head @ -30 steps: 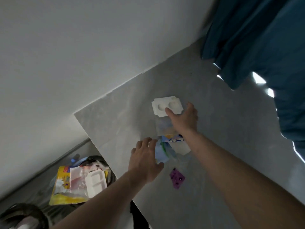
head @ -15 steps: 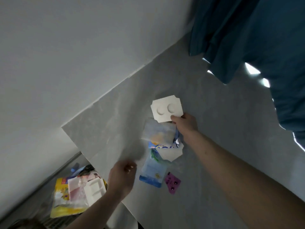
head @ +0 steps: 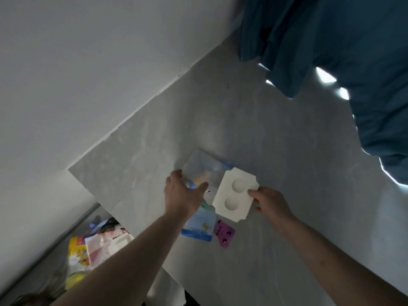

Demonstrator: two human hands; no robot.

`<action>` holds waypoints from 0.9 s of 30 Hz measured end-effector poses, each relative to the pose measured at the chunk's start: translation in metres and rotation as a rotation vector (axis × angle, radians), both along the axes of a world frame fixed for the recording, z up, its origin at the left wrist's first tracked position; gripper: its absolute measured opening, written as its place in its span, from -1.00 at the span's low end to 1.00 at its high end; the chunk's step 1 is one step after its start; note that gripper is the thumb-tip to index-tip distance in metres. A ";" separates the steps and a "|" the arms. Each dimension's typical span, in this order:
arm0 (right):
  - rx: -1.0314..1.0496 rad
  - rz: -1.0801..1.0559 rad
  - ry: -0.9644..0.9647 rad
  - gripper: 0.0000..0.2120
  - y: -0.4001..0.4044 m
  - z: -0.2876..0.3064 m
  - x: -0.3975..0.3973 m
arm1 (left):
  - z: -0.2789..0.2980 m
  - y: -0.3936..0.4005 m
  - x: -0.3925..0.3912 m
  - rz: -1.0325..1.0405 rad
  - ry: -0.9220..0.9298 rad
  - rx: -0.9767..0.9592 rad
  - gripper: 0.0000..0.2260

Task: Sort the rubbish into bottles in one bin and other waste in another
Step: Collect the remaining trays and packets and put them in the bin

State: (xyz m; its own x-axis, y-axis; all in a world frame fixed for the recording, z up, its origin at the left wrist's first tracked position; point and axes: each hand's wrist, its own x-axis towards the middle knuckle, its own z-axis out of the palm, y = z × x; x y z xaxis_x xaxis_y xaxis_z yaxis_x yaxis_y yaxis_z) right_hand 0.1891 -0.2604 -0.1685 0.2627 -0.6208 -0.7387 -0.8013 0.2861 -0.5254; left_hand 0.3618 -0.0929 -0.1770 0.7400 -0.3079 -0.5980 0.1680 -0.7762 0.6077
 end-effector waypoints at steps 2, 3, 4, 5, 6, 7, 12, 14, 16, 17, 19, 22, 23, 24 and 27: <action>0.028 -0.028 0.018 -0.77 0.007 -0.001 -0.011 | -0.003 -0.024 0.007 0.125 0.099 0.059 -0.23; 0.039 -0.028 0.022 -0.86 0.012 0.000 -0.014 | -0.003 -0.033 0.007 0.198 0.142 0.078 -0.22; 0.053 -0.013 0.025 -0.85 0.017 -0.003 -0.019 | -0.006 -0.040 0.007 0.266 0.184 0.094 -0.21; 0.058 0.015 0.026 -0.80 0.021 -0.006 -0.022 | -0.011 -0.045 0.006 0.306 0.223 0.120 -0.18; 0.063 0.049 0.028 -0.79 0.026 -0.009 -0.023 | -0.012 -0.048 0.005 0.305 0.250 0.154 -0.15; 0.047 0.089 0.026 -0.83 0.031 -0.014 -0.023 | -0.016 -0.049 0.004 0.285 0.277 0.183 -0.14; -0.051 0.105 -0.045 -0.90 0.039 -0.019 -0.015 | -0.018 -0.045 0.007 0.319 0.333 0.051 -0.72; -0.052 0.062 -0.057 -0.92 0.035 -0.018 -0.016 | -0.008 -0.038 0.016 0.369 0.371 -0.094 -0.81; -0.059 0.002 -0.056 -0.90 0.029 -0.016 -0.022 | 0.008 -0.029 0.028 0.452 0.425 -0.265 -0.84; -0.052 -0.033 -0.058 -0.88 0.025 -0.016 -0.027 | 0.016 -0.021 0.034 0.475 0.440 -0.342 -0.87; -0.009 -0.112 -0.092 -0.87 0.021 -0.009 -0.035 | 0.034 -0.002 0.043 0.452 0.404 -0.423 -0.91; 0.079 -0.175 -0.123 -0.83 0.021 -0.001 -0.045 | 0.040 0.031 0.047 0.306 0.334 -0.365 -0.83; 0.085 -0.160 -0.117 -0.81 0.022 0.000 -0.049 | 0.037 0.041 0.042 0.238 0.324 -0.301 -0.77; 0.065 -0.120 -0.100 -0.78 0.024 0.000 -0.052 | 0.033 0.049 0.034 0.133 0.289 -0.217 -0.70; -0.080 0.137 0.034 -0.69 0.041 -0.005 -0.065 | 0.012 0.062 -0.003 -0.237 0.055 0.049 -0.63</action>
